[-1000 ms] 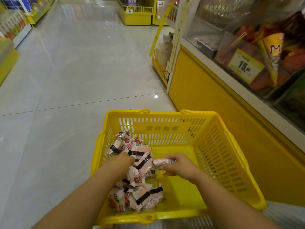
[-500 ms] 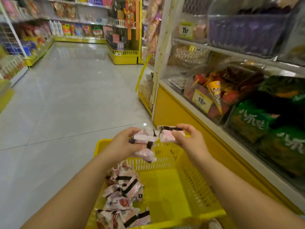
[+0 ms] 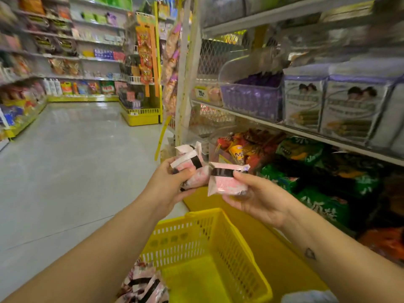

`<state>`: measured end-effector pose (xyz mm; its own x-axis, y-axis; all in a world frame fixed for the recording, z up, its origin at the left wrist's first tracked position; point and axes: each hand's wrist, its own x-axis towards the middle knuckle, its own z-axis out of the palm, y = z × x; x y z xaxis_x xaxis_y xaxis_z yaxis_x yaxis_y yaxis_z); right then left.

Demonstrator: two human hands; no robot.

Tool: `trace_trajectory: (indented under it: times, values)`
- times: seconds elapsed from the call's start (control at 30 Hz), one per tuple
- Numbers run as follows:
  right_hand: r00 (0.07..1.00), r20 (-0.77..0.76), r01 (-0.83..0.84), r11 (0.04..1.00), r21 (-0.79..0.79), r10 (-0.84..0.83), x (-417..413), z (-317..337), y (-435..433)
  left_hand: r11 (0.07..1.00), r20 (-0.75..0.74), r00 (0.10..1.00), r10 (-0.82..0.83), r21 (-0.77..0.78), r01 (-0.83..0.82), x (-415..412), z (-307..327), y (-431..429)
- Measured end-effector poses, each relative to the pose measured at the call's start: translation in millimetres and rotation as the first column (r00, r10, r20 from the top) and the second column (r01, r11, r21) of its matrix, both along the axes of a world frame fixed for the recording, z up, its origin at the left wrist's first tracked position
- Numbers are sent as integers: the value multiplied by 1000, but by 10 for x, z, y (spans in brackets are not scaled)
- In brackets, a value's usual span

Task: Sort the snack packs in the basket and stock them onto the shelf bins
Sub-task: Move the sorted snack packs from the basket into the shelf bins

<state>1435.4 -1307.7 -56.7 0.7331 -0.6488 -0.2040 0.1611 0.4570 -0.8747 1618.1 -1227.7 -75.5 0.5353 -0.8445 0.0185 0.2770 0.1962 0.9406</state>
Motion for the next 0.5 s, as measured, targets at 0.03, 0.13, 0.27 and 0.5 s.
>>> trace_trajectory:
  times: [0.03, 0.13, 0.27, 0.5]
  values:
    - [1000, 17, -27, 999, 38, 26, 15, -39, 6, 1000, 0, 1000, -10, -16, 10, -56, -36, -24]
    - [994, 51, -105, 988, 117, 100, 13, -138, 13, 997, -6, 997, -72, -29, 72, -197, -169, -88]
    - [992, -12, -123, 982, 144, 126, -112, -253, -120, 988, 14, 989, -149, 54, 148, -346, -385, -203]
    - [996, -62, -56, 986, 154, 66, -348, -345, -305, 850, -182, 840, -510, 45, 526, -375, -410, -324]
